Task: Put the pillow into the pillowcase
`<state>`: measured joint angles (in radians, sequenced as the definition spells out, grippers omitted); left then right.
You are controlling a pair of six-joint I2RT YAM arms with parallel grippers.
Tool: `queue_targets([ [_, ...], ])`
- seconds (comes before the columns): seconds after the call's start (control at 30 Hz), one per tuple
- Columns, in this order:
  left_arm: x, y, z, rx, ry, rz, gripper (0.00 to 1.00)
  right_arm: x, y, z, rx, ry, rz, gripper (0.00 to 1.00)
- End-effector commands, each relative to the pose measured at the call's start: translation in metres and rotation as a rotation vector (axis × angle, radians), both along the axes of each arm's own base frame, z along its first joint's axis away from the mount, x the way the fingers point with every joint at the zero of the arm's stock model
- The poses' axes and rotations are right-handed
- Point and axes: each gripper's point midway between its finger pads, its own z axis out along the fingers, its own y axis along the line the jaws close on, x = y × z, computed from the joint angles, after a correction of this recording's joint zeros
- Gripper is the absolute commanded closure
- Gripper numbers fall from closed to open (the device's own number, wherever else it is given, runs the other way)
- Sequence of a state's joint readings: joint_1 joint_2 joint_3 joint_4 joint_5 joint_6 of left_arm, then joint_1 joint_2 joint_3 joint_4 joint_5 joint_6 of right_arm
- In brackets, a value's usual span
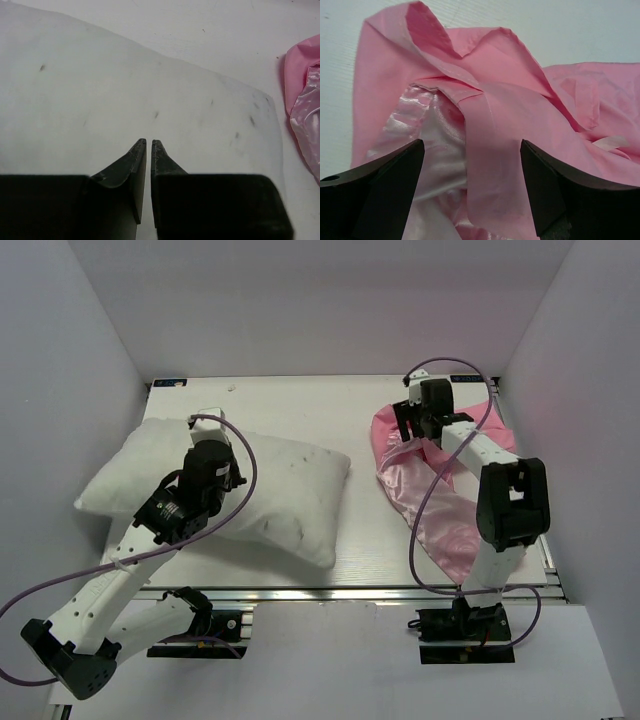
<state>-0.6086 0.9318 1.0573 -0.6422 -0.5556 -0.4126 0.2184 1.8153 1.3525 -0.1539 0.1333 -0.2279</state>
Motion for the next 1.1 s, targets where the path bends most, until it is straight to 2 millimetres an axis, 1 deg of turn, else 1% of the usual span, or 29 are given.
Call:
queue_targets([
  [0.0,-0.001,0.007,0.020,-0.035,-0.051,0.031,0.78,0.024,-0.014,0.008,-0.073,-0.072,-0.066,0.18],
  [0.07,-0.002,0.008,0.019,-0.035,-0.048,0.035,0.78,0.028,-0.021,0.005,-0.106,-0.070,-0.078,0.21],
  [0.13,-0.002,0.007,0.019,-0.037,-0.050,0.036,0.78,0.031,-0.025,0.001,-0.118,-0.065,-0.073,0.36],
  [0.17,-0.002,0.007,0.018,-0.036,-0.048,0.036,0.78,0.032,-0.025,0.001,-0.118,-0.066,-0.066,0.51],
  [0.2,-0.001,0.006,0.017,-0.038,-0.048,0.035,0.78,0.033,-0.025,0.002,-0.120,-0.072,-0.062,0.61],
  [0.23,0.000,0.006,0.017,-0.037,-0.046,0.033,0.78,0.034,-0.024,0.006,-0.125,-0.079,-0.046,0.69],
  [0.27,0.001,0.004,0.018,-0.039,-0.048,0.030,0.78,0.037,-0.016,0.018,-0.098,-0.102,-0.012,0.81],
  [0.3,0.001,0.003,0.018,-0.039,-0.047,0.027,0.78,0.037,-0.011,0.027,-0.080,-0.119,0.014,0.86],
  [0.33,0.003,0.003,0.018,-0.037,-0.046,0.026,0.78,0.038,-0.003,0.040,-0.066,-0.147,0.066,0.90],
  [0.37,0.003,0.002,0.020,-0.037,-0.048,0.022,0.77,0.035,0.014,0.071,-0.009,-0.217,0.152,0.92],
  [0.43,0.005,0.000,0.021,-0.031,-0.051,0.018,0.75,0.029,0.038,0.107,0.031,-0.315,0.288,0.94],
  [0.47,0.006,0.000,0.022,-0.027,-0.053,0.015,0.75,0.020,0.057,0.146,0.065,-0.416,0.394,0.95],
  [0.5,0.007,0.000,0.024,-0.025,-0.058,0.017,0.74,0.012,0.074,0.163,0.075,-0.457,0.465,0.95],
  [0.53,0.007,0.000,0.026,-0.020,-0.063,0.013,0.74,0.003,0.086,0.178,0.083,-0.489,0.549,0.95],
  [0.57,0.009,0.001,0.027,-0.014,-0.064,0.017,0.74,-0.018,0.107,0.203,0.090,-0.547,0.716,0.95],
  [0.6,0.009,0.001,0.030,-0.010,-0.071,0.016,0.73,-0.032,0.120,0.212,0.094,-0.572,0.805,0.95],
  [0.63,0.010,0.002,0.032,-0.010,-0.075,0.020,0.73,-0.048,0.130,0.214,0.099,-0.570,0.908,0.95],
  [0.67,0.009,0.003,0.035,-0.007,-0.082,0.024,0.73,-0.075,0.146,0.227,0.071,-0.639,1.107,0.94],
  [0.7,0.009,0.004,0.039,-0.006,-0.091,0.025,0.72,-0.098,0.154,0.221,0.087,-0.587,1.196,0.94],
  [0.77,0.008,0.007,0.044,-0.002,-0.099,0.031,0.72,-0.126,0.161,0.216,0.064,-0.555,1.292,0.95],
  [0.8,0.006,0.009,0.048,-0.001,-0.108,0.034,0.72,-0.148,0.161,0.191,0.016,-0.477,1.374,0.97],
  [0.83,0.004,0.012,0.052,-0.001,-0.112,0.038,0.72,-0.158,0.156,0.177,-0.011,-0.435,1.392,0.98],
  [0.87,0.003,0.013,0.054,0.000,-0.114,0.039,0.72,-0.168,0.146,0.169,-0.062,-0.406,1.385,1.00],
  [0.9,0.000,0.015,0.057,-0.002,-0.122,0.043,0.71,-0.180,0.134,0.149,-0.112,-0.344,1.404,1.00],
  [0.93,-0.002,0.017,0.056,-0.001,-0.121,0.043,0.71,-0.195,0.120,0.109,-0.134,-0.239,1.403,1.00],
  [0.97,-0.003,0.018,0.056,-0.001,-0.121,0.043,0.70,-0.201,0.097,0.101,-0.224,-0.214,1.360,1.00],
  [1.0,-0.005,0.019,0.057,-0.003,-0.125,0.041,0.70,-0.209,0.083,0.086,-0.273,-0.187,1.364,1.00],
  [1.03,-0.005,0.019,0.055,0.000,-0.122,0.039,0.70,-0.226,0.061,0.062,-0.312,-0.128,1.334,1.00],
  [1.07,-0.005,0.018,0.054,0.000,-0.121,0.035,0.69,-0.227,0.039,0.053,-0.343,-0.105,1.282,1.00],
])
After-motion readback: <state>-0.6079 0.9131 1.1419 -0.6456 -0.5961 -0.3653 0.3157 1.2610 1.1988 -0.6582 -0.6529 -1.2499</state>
